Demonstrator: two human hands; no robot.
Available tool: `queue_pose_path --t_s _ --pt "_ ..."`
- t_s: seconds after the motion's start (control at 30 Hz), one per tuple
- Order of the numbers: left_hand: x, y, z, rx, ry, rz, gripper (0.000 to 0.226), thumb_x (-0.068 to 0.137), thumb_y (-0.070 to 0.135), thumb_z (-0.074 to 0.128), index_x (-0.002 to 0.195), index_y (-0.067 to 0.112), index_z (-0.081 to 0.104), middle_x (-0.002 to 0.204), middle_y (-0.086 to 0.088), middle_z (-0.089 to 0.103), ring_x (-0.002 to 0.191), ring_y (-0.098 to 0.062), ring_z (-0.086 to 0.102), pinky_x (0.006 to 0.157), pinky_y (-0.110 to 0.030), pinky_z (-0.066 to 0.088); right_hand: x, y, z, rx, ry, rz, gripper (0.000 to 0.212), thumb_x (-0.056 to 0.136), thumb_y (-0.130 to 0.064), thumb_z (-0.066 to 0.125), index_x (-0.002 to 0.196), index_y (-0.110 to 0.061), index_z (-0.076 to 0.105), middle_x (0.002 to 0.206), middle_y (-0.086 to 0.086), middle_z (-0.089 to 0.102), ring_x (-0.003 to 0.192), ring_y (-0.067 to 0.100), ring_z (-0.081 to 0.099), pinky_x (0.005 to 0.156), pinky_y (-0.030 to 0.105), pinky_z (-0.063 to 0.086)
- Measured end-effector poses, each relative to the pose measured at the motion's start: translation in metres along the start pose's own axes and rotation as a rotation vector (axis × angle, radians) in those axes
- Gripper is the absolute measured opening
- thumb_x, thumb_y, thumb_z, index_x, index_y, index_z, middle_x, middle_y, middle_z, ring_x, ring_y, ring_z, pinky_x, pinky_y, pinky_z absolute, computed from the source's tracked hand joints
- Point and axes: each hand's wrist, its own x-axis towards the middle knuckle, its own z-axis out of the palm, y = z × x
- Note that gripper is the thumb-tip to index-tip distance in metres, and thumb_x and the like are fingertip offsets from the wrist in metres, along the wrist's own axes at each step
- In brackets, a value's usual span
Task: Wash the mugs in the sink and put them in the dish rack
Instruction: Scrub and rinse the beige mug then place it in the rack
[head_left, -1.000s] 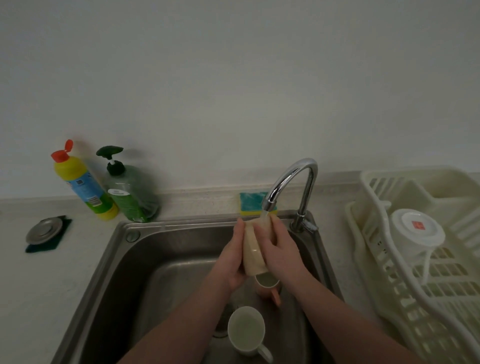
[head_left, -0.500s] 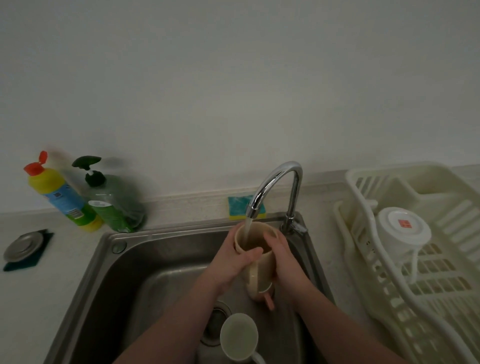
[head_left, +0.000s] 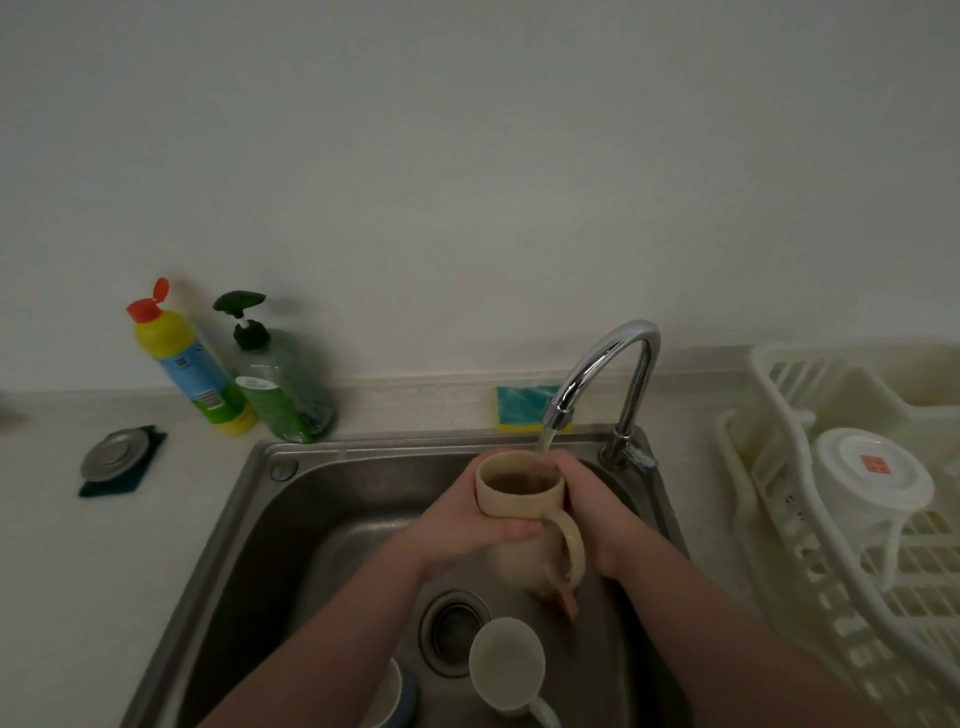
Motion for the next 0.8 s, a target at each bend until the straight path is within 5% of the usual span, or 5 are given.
queue_pose_path --t_s 0.13,0.3,0.43,0.57,0.8 --pt "0.003 0.000 0.005 -0.100 0.143 -0.061 0.055 0.072 -0.001 0.078 0.117 0.019 0.055 0.109 0.001 0.068 0.096 -0.005 0.066 0.079 -0.024 0.054 0.005 -0.001 0.000 -0.032 0.019 -0.004 0.059 0.090 -0.062 0.043 0.111 -0.015 0.071 0.110 0.013 0.070 0.107 0.029 0.064 0.097 0.048 0.049" --pt "0.013 -0.007 0.010 -0.126 0.350 -0.172 0.068 0.061 0.028 0.090 0.119 0.021 0.055 0.113 -0.001 0.068 0.102 -0.016 0.066 0.083 -0.036 0.057 0.000 0.000 -0.006 -0.145 0.209 -0.106 0.048 0.085 -0.064 0.051 0.107 -0.025 0.069 0.105 0.004 0.071 0.102 0.024 0.064 0.091 0.043 0.052" --pt "0.019 -0.006 0.018 -0.048 0.393 -0.225 0.092 0.041 0.061 0.091 0.119 0.026 0.058 0.113 0.001 0.070 0.099 -0.015 0.068 0.085 -0.044 0.058 -0.007 0.007 -0.002 -0.509 0.337 -0.382 0.012 0.094 -0.033 0.055 0.103 -0.025 0.060 0.096 -0.011 0.061 0.090 0.005 0.057 0.072 0.018 0.045" --pt "0.020 -0.001 0.029 -0.034 0.458 -0.249 0.074 0.054 0.041 0.091 0.115 0.027 0.052 0.106 0.006 0.064 0.094 -0.011 0.063 0.081 -0.037 0.056 -0.009 0.012 -0.004 -0.593 0.428 -0.479 0.014 0.098 -0.024 0.048 0.102 -0.023 0.061 0.088 -0.012 0.059 0.083 -0.002 0.053 0.069 0.012 0.039" --pt "0.021 -0.007 0.034 0.033 0.444 -0.197 0.077 0.054 0.034 0.093 0.118 0.028 0.050 0.113 0.005 0.062 0.102 -0.011 0.060 0.085 -0.037 0.055 0.003 0.011 -0.050 -0.513 0.744 -0.289 0.021 0.096 -0.019 0.049 0.102 -0.010 0.067 0.086 0.000 0.062 0.076 0.011 0.056 0.073 0.033 0.047"
